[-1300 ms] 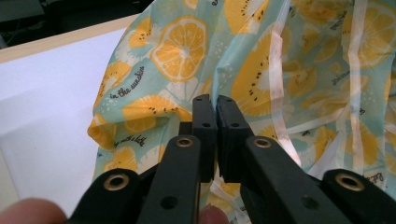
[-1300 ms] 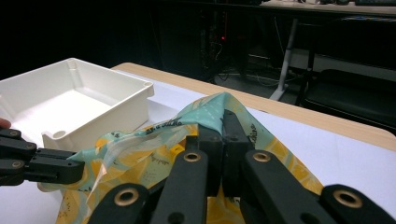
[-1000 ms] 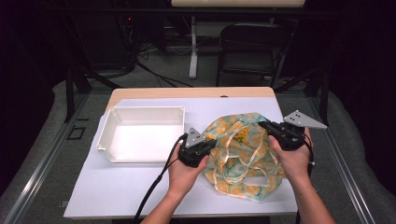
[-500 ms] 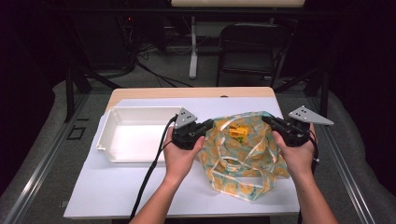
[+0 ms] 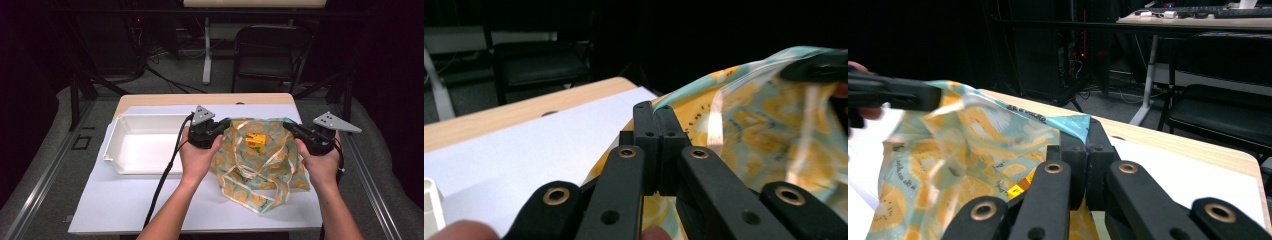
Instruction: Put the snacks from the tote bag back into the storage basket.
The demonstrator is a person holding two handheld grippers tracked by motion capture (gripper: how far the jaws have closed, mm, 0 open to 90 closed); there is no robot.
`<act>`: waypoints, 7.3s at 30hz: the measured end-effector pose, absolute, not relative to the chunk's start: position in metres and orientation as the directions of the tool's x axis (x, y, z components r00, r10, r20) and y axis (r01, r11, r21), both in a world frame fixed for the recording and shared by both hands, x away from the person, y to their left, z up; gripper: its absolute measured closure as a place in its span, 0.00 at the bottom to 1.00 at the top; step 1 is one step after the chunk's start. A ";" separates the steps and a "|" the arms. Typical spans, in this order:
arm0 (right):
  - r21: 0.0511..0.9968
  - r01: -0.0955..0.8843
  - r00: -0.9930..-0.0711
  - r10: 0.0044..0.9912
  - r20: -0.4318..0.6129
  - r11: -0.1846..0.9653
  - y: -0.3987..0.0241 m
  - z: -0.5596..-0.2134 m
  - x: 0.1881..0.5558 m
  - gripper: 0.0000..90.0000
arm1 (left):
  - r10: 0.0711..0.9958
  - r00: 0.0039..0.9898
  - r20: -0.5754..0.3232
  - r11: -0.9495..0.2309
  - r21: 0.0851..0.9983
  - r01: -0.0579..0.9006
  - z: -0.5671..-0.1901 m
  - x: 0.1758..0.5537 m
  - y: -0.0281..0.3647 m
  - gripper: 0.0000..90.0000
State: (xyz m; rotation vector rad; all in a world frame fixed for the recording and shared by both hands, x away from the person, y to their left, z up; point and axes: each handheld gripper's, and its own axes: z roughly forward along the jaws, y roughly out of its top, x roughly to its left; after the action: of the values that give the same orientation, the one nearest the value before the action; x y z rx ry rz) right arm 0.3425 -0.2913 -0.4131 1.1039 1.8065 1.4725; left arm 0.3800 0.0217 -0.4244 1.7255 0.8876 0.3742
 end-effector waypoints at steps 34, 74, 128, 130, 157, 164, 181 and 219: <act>0.919 0.392 -0.395 0.911 0.122 0.047 -0.312 -0.460 0.369 1.00 | 0.822 0.514 -0.245 -0.083 0.841 0.534 -0.488 0.436 -0.006 1.00; 0.827 0.562 -0.305 0.932 0.193 0.012 -0.318 -0.537 0.411 1.00 | 0.869 0.458 -0.187 -0.160 0.769 0.619 -0.549 0.443 -0.023 1.00; 0.904 0.390 -0.602 0.791 0.108 0.174 -0.275 -0.512 0.299 0.47 | 0.736 0.615 -0.282 -0.206 0.772 0.601 -0.525 0.357 -0.017 0.99; 0.909 0.371 -0.643 0.759 0.102 0.193 -0.269 -0.512 0.297 0.45 | 0.732 0.622 -0.278 -0.204 0.782 0.589 -0.518 0.358 -0.017 1.00; 0.898 0.301 -0.675 0.737 -0.038 0.322 -0.265 -0.514 0.318 1.00 | 0.717 0.627 -0.306 -0.104 0.842 0.530 -0.474 0.385 -0.008 1.00; 0.920 0.318 -0.607 0.794 0.014 0.227 -0.277 -0.497 0.344 1.00 | 0.729 0.628 -0.272 -0.113 0.857 0.502 -0.477 0.400 -0.016 1.00; 0.838 0.530 -0.445 0.884 0.144 0.130 -0.272 -0.503 0.426 0.98 | 0.822 0.487 -0.296 -0.053 0.810 0.584 -0.515 0.456 -0.030 1.00; 0.832 0.555 -0.287 0.943 0.166 0.022 -0.313 -0.527 0.417 0.58 | 0.832 0.528 -0.170 -0.157 0.841 0.518 -0.523 0.405 -0.008 0.52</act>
State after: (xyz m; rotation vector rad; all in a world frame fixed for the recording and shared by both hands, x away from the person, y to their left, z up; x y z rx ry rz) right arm 0.4174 -0.3129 -0.5267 1.5222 1.8687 1.1812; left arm 0.4055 -0.0078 -0.5228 1.8230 1.1189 0.4168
